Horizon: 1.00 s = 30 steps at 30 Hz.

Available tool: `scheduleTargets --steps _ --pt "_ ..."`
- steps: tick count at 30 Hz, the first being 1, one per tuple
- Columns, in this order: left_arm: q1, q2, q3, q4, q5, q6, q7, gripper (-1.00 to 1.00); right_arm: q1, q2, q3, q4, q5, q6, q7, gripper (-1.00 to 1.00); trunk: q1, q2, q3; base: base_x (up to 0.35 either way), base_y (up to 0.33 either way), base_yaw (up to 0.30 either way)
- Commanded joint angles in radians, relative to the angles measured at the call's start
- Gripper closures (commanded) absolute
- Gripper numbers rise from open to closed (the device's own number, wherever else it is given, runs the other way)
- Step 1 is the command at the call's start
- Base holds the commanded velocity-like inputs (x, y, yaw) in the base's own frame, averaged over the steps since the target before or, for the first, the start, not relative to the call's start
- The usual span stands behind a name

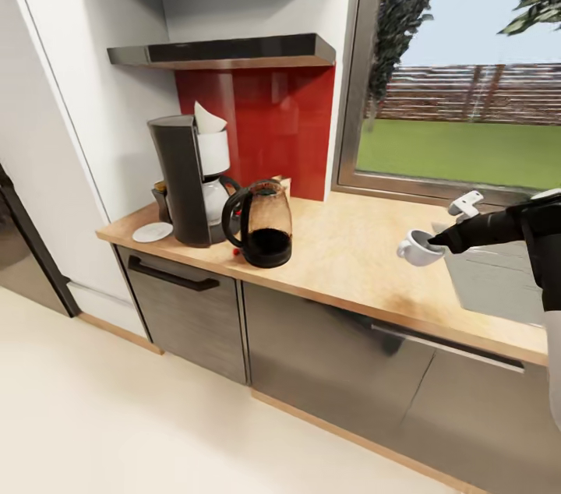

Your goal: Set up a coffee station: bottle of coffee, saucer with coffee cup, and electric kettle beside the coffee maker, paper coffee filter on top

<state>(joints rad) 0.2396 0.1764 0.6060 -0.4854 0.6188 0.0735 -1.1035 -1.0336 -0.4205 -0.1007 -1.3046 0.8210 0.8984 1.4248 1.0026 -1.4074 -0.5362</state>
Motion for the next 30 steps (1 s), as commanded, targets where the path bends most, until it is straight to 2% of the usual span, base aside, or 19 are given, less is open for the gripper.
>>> scheduleTargets --steps 1,7,20,30 --pt "0.0 0.0 -0.001 -0.001 0.005 0.008 -0.002 -1.0 -0.001 0.0 -0.001 -0.001 0.009 0.01 0.011 1.0 -0.001 -0.001 -0.001 -0.332 0.0 0.029" --pt "0.0 0.0 -0.002 -0.001 0.005 0.008 -0.002 -1.0 0.001 0.0 -0.001 -0.001 0.009 0.01 0.011 1.0 -0.001 -0.001 -0.001 -0.265 0.0 0.088" --pt "0.0 0.0 -0.002 -0.001 0.005 0.008 -0.002 -1.0 0.003 0.001 0.0 -0.001 0.006 0.01 0.012 1.0 -0.001 -0.001 -0.001 -0.033 -0.003 0.251" --pt "0.0 0.0 -0.002 -0.001 0.005 0.007 -0.002 -1.0 0.009 0.002 0.001 -0.001 0.004 0.01 0.011 1.0 -0.001 -0.001 -0.001 -0.246 -0.076 0.137"
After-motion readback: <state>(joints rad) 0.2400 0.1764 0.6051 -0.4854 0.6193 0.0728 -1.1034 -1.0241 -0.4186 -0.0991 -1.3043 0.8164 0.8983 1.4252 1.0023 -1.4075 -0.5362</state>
